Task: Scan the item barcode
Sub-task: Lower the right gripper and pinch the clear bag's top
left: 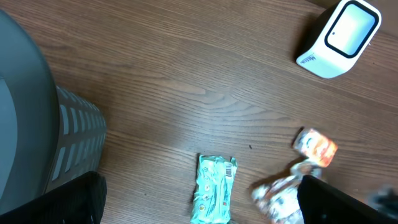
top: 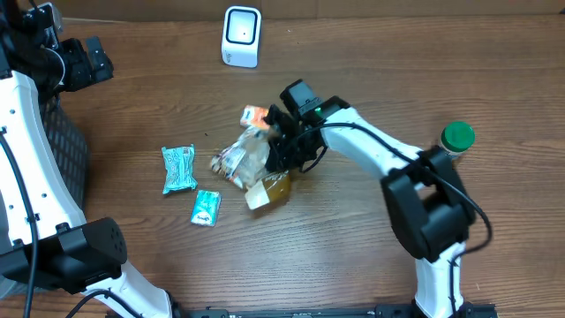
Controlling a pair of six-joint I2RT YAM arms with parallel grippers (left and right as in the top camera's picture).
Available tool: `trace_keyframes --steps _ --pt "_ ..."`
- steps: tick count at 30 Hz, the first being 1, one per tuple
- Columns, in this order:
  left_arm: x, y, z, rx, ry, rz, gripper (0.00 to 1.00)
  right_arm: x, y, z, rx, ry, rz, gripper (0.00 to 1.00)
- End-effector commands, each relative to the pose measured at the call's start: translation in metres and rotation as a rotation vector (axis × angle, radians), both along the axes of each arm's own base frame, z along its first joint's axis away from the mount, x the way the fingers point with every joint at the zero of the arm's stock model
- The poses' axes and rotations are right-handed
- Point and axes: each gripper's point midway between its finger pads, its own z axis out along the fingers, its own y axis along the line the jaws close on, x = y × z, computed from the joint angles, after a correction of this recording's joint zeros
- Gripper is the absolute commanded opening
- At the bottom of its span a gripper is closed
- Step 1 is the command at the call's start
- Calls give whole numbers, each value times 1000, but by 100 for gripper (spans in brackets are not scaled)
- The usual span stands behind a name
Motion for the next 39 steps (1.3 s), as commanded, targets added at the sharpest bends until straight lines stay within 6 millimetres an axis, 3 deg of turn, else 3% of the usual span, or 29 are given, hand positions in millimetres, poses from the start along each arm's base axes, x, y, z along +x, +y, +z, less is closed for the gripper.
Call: trace_keyframes --steps 1,6,11,16,17,18,19,20,21,26,30,34,39 --pt "2 -2 2 -9 -12 -1 100 31 -17 71 -43 -172 -196 4" --pt "2 -2 2 -9 -12 -1 99 33 -35 88 -87 -157 -384 4" --pt "2 -2 2 -9 -12 -1 100 45 -89 52 -311 -188 -720 4" --pt "2 -2 2 -9 -12 -1 100 38 -97 7 -308 -179 -788 4" --pt "2 -2 2 -9 -12 -1 100 36 -94 0 -294 -179 -764 19" --pt "2 -2 2 -9 -12 -1 100 33 -90 -5 -280 -178 -715 56" --pt "2 -2 2 -9 -11 -1 100 30 -87 -6 -270 -172 -669 84" --pt "2 -2 2 -9 -12 -1 100 28 -85 -6 -264 -167 -633 95" --pt "2 -2 2 -9 -12 -1 100 27 -83 -5 -257 -165 -603 98" --pt "2 -2 2 -9 -12 -1 100 29 -86 20 -181 -69 -513 96" --pt "2 -2 2 -9 -12 -1 100 31 -99 35 -54 79 -540 81" --pt "2 -2 2 -9 -12 -1 100 26 -110 28 3 195 -616 70" --pt "2 -2 2 -9 -12 -1 100 18 -106 8 28 236 -661 69"
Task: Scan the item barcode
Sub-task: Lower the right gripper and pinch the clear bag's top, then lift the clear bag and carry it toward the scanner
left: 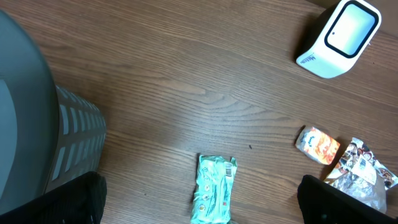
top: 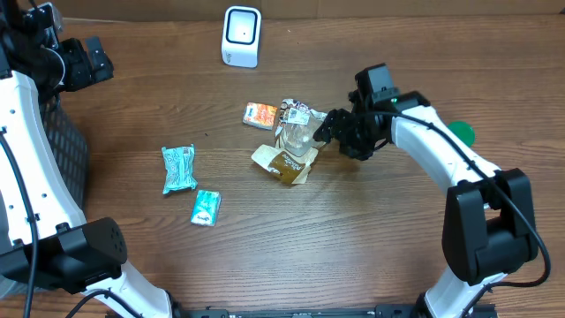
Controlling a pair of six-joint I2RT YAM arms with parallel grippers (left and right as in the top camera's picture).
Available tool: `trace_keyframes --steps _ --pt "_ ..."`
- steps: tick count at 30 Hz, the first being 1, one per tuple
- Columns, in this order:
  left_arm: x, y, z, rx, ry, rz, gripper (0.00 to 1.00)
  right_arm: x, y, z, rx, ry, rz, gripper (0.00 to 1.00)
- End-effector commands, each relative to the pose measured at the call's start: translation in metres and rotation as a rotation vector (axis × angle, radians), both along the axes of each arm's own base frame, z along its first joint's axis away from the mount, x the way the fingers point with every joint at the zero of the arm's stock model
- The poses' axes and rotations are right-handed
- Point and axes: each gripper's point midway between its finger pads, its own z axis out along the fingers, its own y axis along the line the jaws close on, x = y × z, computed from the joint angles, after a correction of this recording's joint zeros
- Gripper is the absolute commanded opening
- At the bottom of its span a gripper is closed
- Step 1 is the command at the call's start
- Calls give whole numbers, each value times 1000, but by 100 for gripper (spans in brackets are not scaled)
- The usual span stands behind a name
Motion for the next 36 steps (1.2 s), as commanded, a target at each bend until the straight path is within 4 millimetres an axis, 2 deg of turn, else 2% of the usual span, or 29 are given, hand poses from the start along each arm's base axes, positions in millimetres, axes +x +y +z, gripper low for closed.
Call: trace_keyframes --steps 1,4,6,15,18,22,24,27,31,36 --pt "2 -2 2 -9 -12 -1 100 -16 17 -10 79 53 -22 69" --pt "2 -2 2 -9 -12 -1 100 -16 19 -23 104 55 -81 69" --pt "2 -2 2 -9 -12 -1 100 -19 18 -40 127 52 -129 66" --pt "2 -2 2 -9 -12 -1 100 -6 28 -56 178 -81 -189 53" --pt "2 -2 2 -9 -12 -1 100 -6 37 -59 173 -104 -173 41" --pt "2 -2 2 -9 -12 -1 100 -9 49 -60 184 -115 -134 12" --pt "2 -2 2 -9 -12 -1 100 -8 54 -52 205 -142 -84 4" --pt "2 -2 2 -9 -12 -1 100 -1 56 -35 229 -190 -17 4" --pt "2 -2 2 -9 -12 -1 100 5 54 1 227 -246 92 4" --pt "2 -2 2 -9 -12 -1 100 4 58 77 193 -371 269 4"
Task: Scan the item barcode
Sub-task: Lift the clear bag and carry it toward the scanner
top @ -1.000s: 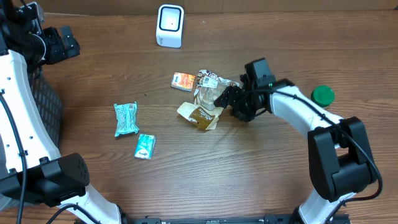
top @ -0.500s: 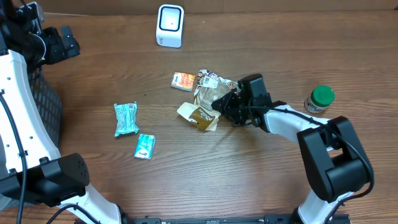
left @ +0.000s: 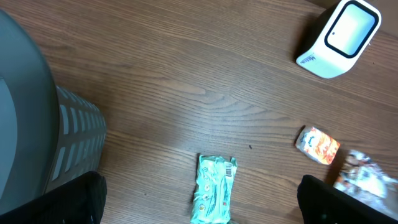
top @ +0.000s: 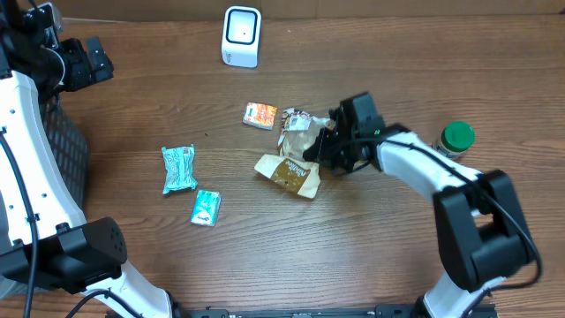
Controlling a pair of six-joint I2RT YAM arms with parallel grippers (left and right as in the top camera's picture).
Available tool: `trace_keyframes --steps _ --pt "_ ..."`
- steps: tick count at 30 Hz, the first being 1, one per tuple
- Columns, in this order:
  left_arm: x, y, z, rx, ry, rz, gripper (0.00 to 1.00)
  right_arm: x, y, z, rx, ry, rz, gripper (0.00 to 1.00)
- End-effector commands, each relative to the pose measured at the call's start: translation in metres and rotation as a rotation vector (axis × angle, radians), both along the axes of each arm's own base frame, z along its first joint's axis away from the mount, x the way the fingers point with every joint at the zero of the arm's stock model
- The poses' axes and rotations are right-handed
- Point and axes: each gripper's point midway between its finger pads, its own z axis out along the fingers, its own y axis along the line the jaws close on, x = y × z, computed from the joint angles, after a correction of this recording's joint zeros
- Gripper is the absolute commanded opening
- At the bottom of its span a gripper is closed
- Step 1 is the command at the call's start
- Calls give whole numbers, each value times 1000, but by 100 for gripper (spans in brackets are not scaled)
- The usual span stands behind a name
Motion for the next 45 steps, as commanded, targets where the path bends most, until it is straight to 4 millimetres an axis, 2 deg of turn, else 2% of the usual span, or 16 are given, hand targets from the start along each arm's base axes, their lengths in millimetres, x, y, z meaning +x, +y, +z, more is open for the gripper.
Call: trace_keyframes --steps 1,5,9,14,17,21,24,28,30,35,38,39,41,43,45 --pt "2 -2 3 -9 -12 -1 99 20 16 103 60 -327 189 4" --pt "2 -2 3 -9 -12 -1 100 4 28 165 136 -511 351 4" --pt "2 -2 3 -9 -12 -1 99 -10 28 193 162 -614 421 4" --pt "2 -2 3 -9 -12 -1 100 -19 25 211 165 -664 428 4" --pt "2 -2 3 -9 -12 -1 100 -21 24 215 169 -661 416 4" --pt "2 -2 3 -9 -12 -1 100 -12 14 205 105 -596 321 4" --pt "2 -2 3 -9 -12 -1 100 -3 10 211 56 -598 294 4" --pt "2 -2 3 -9 -12 -1 99 26 8 230 -110 -636 285 4" --pt "2 -2 3 -9 -12 -1 100 49 6 237 -249 -666 271 4" --pt "2 -2 3 -9 -12 -1 99 122 -15 233 -708 -790 201 4" --pt "2 -2 3 -9 -12 -1 100 170 -34 235 -1036 -911 65 4" --pt "2 -2 3 -9 -12 -1 100 180 -36 235 -1105 -936 56 4" --pt "2 -2 3 -9 -12 -1 100 204 -32 232 -1274 -1013 132 4" --pt "2 -2 3 -9 -12 -1 100 221 -21 222 -1378 -1070 273 4" --pt "2 -2 3 -9 -12 -1 100 236 -12 214 -1444 -1123 338 4"
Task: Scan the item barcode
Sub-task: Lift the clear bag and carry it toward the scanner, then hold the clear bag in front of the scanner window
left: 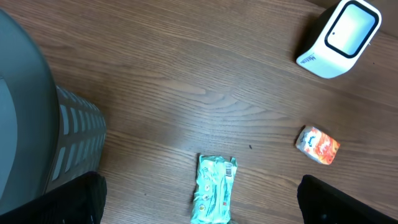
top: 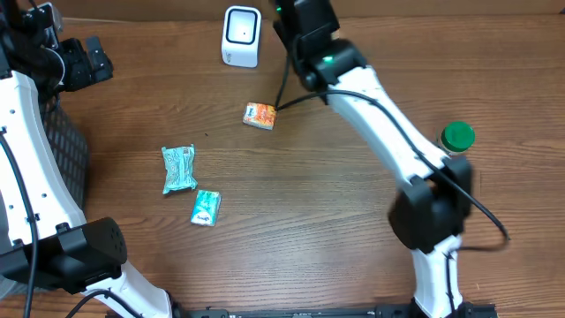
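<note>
The white barcode scanner (top: 241, 35) stands at the back of the table, also in the left wrist view (left: 339, 37). My right arm reaches to the back edge just right of it. The right gripper (top: 287, 11) is a dark shape cut by the top of the overhead view, so its fingers and anything in them are hidden. The crinkly snack bag is nowhere in view. My left gripper (left: 202, 194) hangs open high over the left side, above a green packet (left: 214, 188).
An orange packet (top: 259, 116) lies in front of the scanner. The green packet (top: 179, 168) and a small teal packet (top: 206, 208) lie at centre left. A green-lidded bottle (top: 457, 138) stands at the right. A dark basket (top: 66, 159) sits at the left edge.
My right gripper was low at the table's middle, on the crinkly bag. Now it is up at the back edge beside the scanner, and the bag is gone from the table. The left arm has not moved.
My right gripper was down on a crinkly bag at the centre. Then it stood further right with the bag in its fingers, then low again with the bag partly flat. Now the arm is raised next to the scanner and the bag is out of sight.
</note>
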Controlling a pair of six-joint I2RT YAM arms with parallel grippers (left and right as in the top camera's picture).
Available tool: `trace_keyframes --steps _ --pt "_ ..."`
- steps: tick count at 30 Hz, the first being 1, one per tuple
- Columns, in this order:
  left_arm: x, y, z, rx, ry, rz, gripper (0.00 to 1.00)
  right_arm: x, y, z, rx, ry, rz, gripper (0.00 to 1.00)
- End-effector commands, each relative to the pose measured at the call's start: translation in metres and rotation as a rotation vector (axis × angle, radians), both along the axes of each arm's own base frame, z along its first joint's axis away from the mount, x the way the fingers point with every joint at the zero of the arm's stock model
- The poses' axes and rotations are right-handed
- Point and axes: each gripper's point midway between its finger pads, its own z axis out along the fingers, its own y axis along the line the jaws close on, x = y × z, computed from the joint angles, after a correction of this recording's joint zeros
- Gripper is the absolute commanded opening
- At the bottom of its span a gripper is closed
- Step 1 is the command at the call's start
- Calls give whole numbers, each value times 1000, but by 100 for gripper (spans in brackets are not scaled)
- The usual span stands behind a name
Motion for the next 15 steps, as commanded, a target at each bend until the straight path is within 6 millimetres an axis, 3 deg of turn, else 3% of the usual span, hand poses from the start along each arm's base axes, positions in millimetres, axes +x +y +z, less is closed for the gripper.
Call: trace_keyframes --steps 1,7,15 --pt "2 -2 2 -9 -12 -1 100 18 -12 1 -390 -52 -5 4" --pt "2 -2 2 -9 -12 -1 100 39 19 -24 -589 -132 74 4" --pt "2 -2 2 -9 -12 -1 100 39 59 -75 -648 -125 166 4"
